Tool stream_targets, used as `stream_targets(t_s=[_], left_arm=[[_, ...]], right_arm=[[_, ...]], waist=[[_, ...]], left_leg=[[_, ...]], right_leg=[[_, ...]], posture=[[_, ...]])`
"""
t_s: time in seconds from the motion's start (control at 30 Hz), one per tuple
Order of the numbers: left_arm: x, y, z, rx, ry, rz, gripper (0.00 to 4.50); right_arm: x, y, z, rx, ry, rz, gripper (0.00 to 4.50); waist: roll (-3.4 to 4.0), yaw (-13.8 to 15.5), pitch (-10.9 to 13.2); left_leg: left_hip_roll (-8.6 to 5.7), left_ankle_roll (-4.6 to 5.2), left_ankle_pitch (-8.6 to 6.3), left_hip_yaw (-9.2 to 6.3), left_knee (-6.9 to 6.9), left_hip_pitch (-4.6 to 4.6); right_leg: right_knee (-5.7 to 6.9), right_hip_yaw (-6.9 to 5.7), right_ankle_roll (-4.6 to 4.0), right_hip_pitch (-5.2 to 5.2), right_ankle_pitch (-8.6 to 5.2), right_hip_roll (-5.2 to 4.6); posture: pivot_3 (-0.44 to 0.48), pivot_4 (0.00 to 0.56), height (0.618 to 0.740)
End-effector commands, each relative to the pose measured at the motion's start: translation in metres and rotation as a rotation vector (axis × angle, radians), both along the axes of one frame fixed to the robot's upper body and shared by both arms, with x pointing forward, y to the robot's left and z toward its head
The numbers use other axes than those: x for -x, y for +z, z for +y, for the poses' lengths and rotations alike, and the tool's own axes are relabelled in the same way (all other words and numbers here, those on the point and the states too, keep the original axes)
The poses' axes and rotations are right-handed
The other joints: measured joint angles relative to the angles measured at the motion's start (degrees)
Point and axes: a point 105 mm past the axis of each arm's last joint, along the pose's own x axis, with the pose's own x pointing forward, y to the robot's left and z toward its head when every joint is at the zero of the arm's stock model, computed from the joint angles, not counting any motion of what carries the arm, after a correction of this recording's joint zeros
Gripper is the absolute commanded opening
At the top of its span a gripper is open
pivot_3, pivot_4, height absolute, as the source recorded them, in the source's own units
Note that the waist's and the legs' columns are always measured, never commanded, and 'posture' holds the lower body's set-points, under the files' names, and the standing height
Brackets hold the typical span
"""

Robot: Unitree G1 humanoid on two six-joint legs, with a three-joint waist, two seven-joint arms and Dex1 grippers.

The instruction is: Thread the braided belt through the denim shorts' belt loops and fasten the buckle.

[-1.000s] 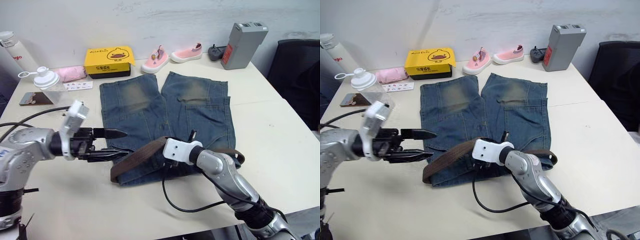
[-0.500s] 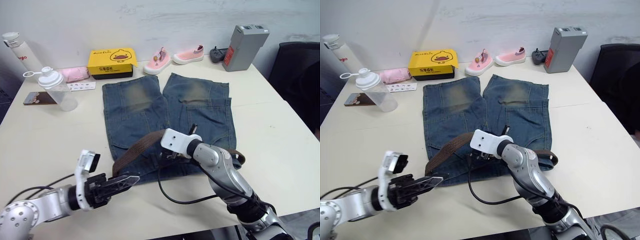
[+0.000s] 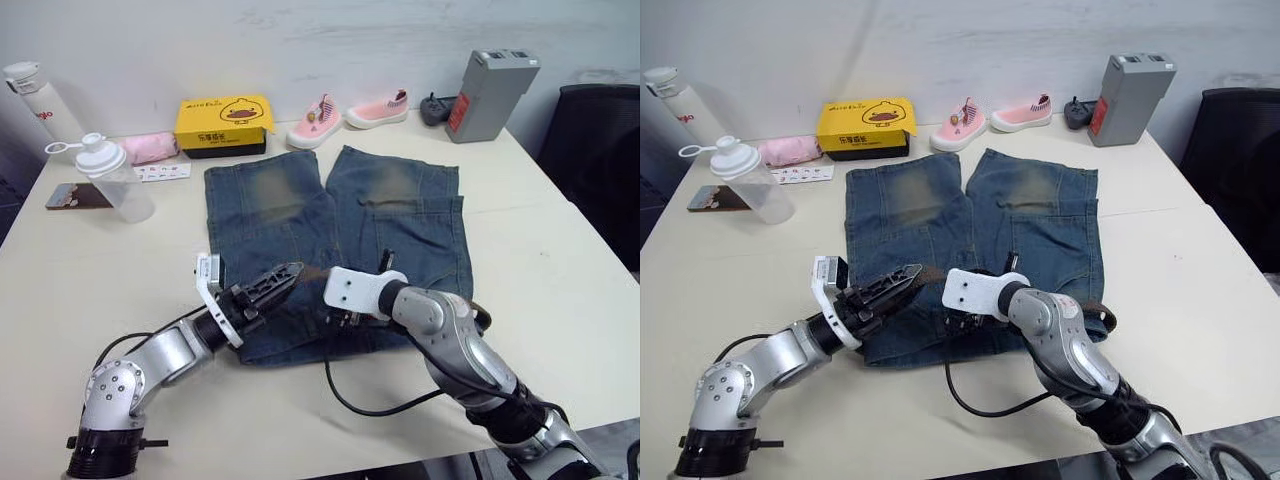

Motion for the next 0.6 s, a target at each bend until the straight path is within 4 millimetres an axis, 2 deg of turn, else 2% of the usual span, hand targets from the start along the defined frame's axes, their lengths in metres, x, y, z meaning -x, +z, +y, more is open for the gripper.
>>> stream_targets(t_s=[0.03, 0.23, 0.6], left_arm=[[-0.003, -0.001, -0.007, -0.078, 0.02, -0.014, 4.04], [0.01, -0.017, -0.019, -0.195, -0.076, -0.008, 4.04], [-0.007, -0.009, -0.004, -0.096, 0.04, 0.015, 1.4]], right_arm=[[0.012, 0.021, 0.013, 0.006, 0.1, -0.107, 0.0], [0.007, 0.038, 0.017, -0.031, 0.101, -0.193, 0.0], [0.013, 0.035, 0.021, -0.037, 0.14, -0.19, 0.0]], waist=[[0.01, 0.01, 0.0], [-0.02, 0.09, 0.01], [-0.02, 0.15, 0.01]], left_leg=[[0.0, 0.0, 0.0, 0.01, 0.0, 0.0], [-0.01, -0.03, 0.01, 0.04, 0.01, 0.0], [0.01, -0.09, 0.02, 0.03, -0.01, 0.02]], right_leg=[[0.0, 0.01, 0.0, -0.01, 0.0, 0.0], [-0.04, 0.03, 0.02, 0.0, 0.01, 0.0], [-0.07, 0.02, 0.04, 0.0, -0.01, 0.02]], posture=[[0.0, 0.15, 0.739], [0.0, 0.15, 0.739], [0.0, 0.15, 0.739]])
